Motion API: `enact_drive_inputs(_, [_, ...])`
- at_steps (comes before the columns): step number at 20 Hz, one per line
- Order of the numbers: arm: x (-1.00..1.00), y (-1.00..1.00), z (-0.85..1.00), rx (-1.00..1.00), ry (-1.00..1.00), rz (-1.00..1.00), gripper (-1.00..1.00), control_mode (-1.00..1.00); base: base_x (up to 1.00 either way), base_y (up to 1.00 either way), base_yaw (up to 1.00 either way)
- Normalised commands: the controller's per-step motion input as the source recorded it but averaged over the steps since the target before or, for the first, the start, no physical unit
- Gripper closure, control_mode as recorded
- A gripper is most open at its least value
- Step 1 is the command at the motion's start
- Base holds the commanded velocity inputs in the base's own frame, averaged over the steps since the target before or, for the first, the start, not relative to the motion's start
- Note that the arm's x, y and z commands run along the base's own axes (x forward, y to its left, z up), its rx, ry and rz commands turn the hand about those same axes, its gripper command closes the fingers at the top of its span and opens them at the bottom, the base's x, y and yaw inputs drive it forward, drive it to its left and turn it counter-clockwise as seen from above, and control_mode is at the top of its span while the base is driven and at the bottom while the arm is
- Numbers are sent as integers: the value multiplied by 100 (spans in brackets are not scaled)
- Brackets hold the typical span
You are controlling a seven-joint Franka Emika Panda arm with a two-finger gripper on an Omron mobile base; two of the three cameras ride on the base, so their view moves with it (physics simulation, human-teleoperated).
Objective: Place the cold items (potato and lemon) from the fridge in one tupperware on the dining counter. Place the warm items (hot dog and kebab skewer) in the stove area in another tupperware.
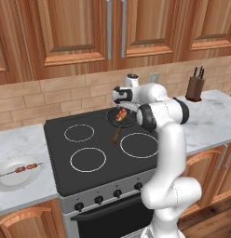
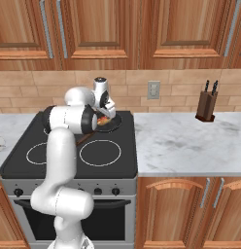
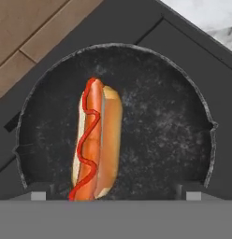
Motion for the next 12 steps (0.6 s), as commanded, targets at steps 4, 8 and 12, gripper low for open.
enact_drive_inputs(4, [50, 1, -24, 0, 0, 2, -100, -100, 0, 0, 0])
enact_drive_inputs(8, [47, 1, -20, 0, 2, 0, -100, -100, 0, 0, 0])
enact_drive_inputs(12, [26, 0, -18, 0, 6, 0, -100, -100, 0, 0, 0])
